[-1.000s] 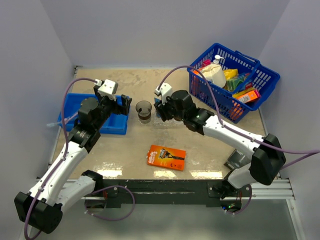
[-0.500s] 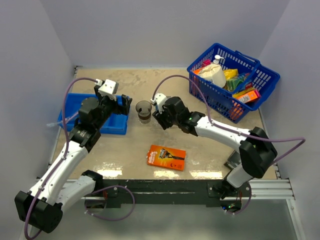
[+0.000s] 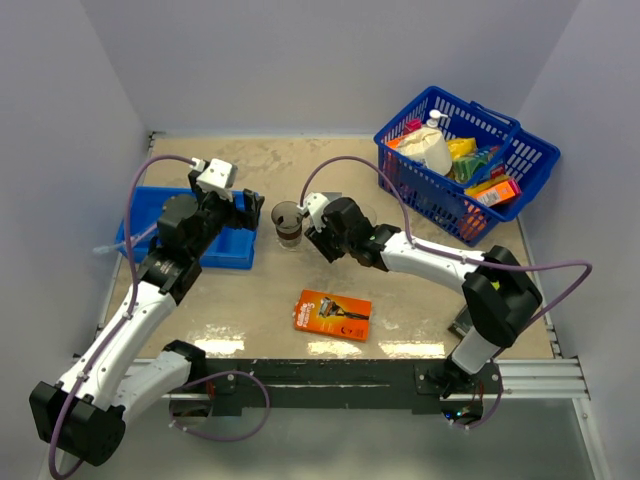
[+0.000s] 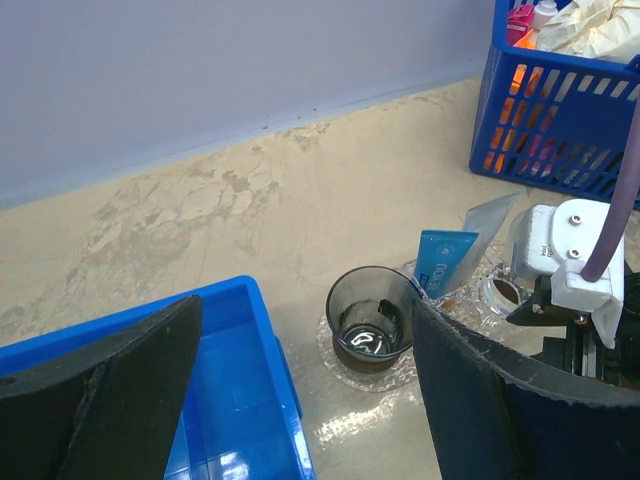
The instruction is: Prepare toiletry sets of a toothbrush and toothpaste on the tray
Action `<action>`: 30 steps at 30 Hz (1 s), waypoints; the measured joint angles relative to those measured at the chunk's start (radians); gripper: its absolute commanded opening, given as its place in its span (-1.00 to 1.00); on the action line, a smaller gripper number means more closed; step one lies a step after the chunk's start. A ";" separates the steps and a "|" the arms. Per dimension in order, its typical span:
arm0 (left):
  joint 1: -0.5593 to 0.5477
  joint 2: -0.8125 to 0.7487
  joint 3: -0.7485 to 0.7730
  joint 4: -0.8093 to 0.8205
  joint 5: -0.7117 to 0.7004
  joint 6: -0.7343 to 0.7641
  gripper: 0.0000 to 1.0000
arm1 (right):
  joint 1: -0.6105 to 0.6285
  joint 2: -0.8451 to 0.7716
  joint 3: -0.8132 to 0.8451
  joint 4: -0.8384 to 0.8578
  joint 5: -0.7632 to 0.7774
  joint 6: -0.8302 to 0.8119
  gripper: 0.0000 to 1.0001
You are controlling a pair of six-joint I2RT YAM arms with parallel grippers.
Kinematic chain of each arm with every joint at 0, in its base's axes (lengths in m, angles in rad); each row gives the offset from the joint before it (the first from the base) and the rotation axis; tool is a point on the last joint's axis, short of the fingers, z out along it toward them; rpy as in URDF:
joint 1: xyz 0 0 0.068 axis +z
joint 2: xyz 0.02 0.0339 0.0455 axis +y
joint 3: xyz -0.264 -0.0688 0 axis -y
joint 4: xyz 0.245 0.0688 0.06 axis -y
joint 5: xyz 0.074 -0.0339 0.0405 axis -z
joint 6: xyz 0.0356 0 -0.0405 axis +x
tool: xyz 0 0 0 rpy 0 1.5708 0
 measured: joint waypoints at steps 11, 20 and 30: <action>0.000 0.005 0.000 0.000 0.000 0.000 0.78 | 0.002 0.000 0.000 0.006 0.035 -0.031 0.04; 0.000 0.007 0.000 0.000 0.000 0.000 0.78 | 0.002 0.003 0.002 0.008 0.048 -0.061 0.05; 0.000 0.007 0.000 0.000 0.000 0.000 0.78 | 0.002 0.069 0.029 0.035 0.052 -0.086 0.03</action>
